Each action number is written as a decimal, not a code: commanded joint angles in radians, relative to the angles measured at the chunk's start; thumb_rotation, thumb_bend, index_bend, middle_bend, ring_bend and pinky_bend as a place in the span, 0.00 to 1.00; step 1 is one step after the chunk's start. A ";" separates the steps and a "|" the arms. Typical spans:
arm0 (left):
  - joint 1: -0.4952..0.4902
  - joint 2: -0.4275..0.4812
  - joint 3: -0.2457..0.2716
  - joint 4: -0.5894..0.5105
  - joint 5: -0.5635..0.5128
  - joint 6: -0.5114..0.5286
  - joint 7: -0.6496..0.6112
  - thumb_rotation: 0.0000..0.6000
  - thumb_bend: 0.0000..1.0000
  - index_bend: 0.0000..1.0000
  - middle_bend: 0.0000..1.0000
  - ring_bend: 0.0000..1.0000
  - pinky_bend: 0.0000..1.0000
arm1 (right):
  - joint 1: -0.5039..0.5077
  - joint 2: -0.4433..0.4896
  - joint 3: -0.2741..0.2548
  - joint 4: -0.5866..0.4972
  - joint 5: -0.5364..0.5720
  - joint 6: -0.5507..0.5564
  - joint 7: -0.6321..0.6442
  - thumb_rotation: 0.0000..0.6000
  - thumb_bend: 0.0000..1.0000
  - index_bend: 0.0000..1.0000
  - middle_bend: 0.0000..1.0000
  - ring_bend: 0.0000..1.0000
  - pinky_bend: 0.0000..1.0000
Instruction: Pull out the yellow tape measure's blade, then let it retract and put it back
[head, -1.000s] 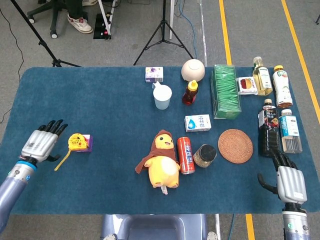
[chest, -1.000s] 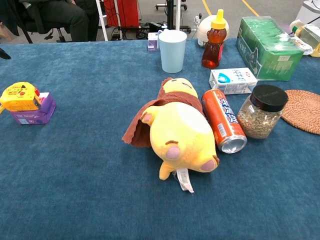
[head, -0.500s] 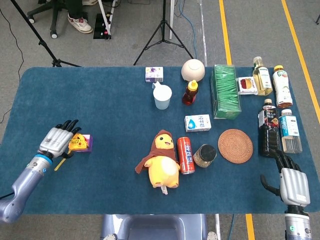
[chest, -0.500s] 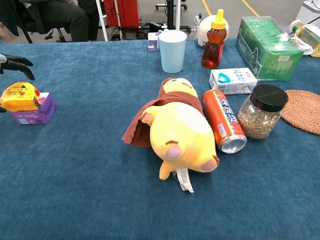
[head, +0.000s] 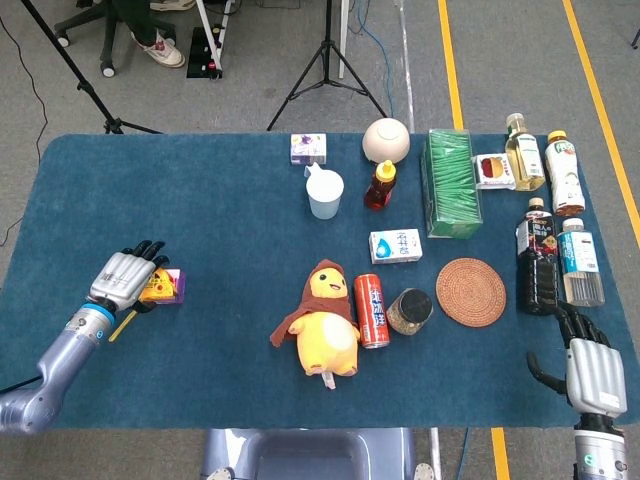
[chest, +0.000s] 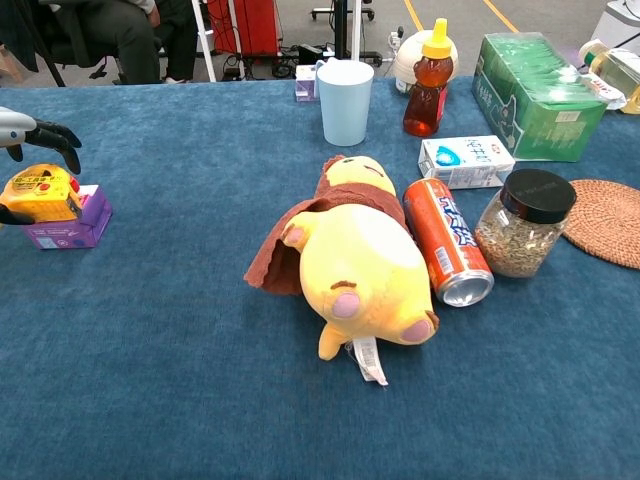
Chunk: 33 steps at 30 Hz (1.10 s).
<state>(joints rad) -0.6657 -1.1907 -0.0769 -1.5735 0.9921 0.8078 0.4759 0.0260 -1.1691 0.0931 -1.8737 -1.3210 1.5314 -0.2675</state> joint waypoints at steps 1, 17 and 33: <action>-0.002 -0.009 0.003 0.011 0.007 0.007 -0.013 1.00 0.25 0.28 0.15 0.13 0.28 | -0.002 0.003 0.001 -0.005 0.002 0.002 -0.005 0.84 0.36 0.17 0.13 0.17 0.24; -0.006 -0.037 -0.007 0.063 0.089 0.048 -0.106 1.00 0.33 0.50 0.36 0.36 0.48 | 0.000 0.006 0.005 -0.022 0.007 -0.001 -0.028 0.84 0.36 0.17 0.13 0.17 0.24; -0.116 0.093 -0.044 -0.095 0.191 -0.094 -0.203 1.00 0.34 0.52 0.39 0.38 0.51 | 0.062 -0.026 0.010 -0.008 -0.075 -0.084 0.100 0.84 0.36 0.17 0.15 0.19 0.28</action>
<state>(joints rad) -0.7693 -1.1084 -0.1143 -1.6569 1.1816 0.7262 0.2795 0.0799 -1.1861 0.1005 -1.8873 -1.3853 1.4546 -0.1809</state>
